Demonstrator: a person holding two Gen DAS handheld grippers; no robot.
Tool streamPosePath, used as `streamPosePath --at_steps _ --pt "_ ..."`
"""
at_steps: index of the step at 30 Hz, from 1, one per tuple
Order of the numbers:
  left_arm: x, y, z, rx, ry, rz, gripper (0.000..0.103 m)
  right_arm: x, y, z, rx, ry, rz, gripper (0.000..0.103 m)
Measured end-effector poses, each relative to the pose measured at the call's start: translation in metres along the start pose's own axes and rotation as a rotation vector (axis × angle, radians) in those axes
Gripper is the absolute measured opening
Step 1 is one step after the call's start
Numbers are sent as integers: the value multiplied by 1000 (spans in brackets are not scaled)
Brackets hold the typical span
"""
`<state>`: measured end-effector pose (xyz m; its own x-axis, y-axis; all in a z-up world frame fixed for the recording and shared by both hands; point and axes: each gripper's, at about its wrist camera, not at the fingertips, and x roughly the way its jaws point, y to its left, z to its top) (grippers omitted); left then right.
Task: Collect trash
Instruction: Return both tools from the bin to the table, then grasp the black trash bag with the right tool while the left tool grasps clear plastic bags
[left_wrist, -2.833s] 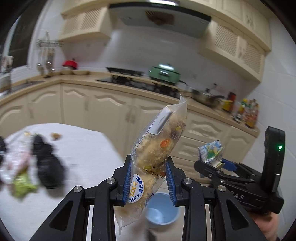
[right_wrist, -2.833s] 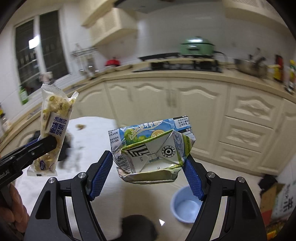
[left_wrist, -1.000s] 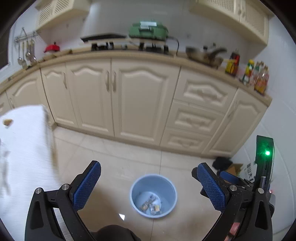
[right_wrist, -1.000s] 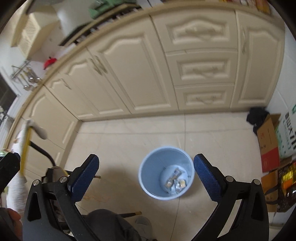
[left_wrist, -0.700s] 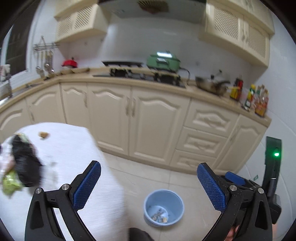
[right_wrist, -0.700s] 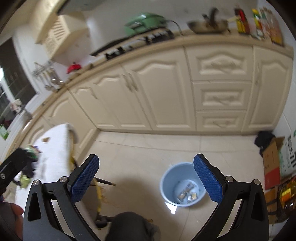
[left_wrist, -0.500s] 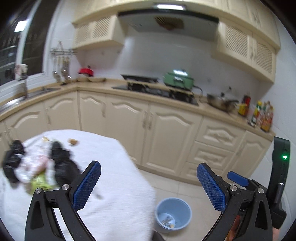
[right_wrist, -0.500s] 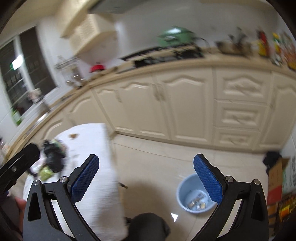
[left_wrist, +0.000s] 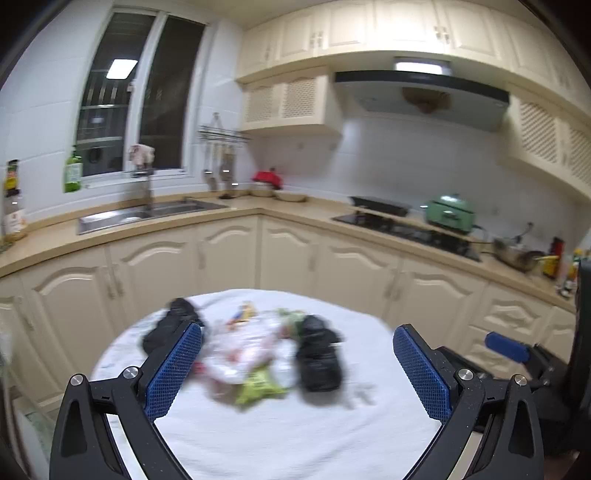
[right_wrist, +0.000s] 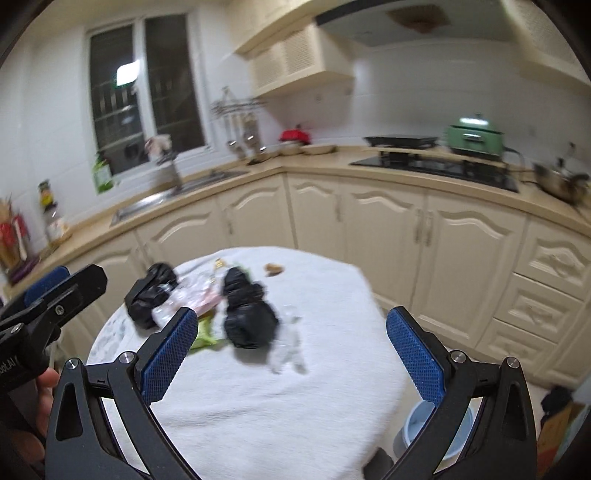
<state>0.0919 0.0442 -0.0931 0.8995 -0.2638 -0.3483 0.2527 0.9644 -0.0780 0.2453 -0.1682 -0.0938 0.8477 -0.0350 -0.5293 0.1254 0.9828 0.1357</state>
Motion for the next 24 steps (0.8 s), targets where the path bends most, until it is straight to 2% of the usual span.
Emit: streamPosePath --at_steps 2,11,18,24 --pt "-9 14 -13 -3 12 54 102 9 11 -3 -18 16 15 103" --pt "-9 23 -53 -57 97 132 102 68 38 -13 -82 120 46 103" --pt "-10 5 -65 -44 164 123 102 124 41 -15 -94 205 25 103" --pt "14 -14 -63 -39 216 118 102 178 35 -19 -87 296 24 101"
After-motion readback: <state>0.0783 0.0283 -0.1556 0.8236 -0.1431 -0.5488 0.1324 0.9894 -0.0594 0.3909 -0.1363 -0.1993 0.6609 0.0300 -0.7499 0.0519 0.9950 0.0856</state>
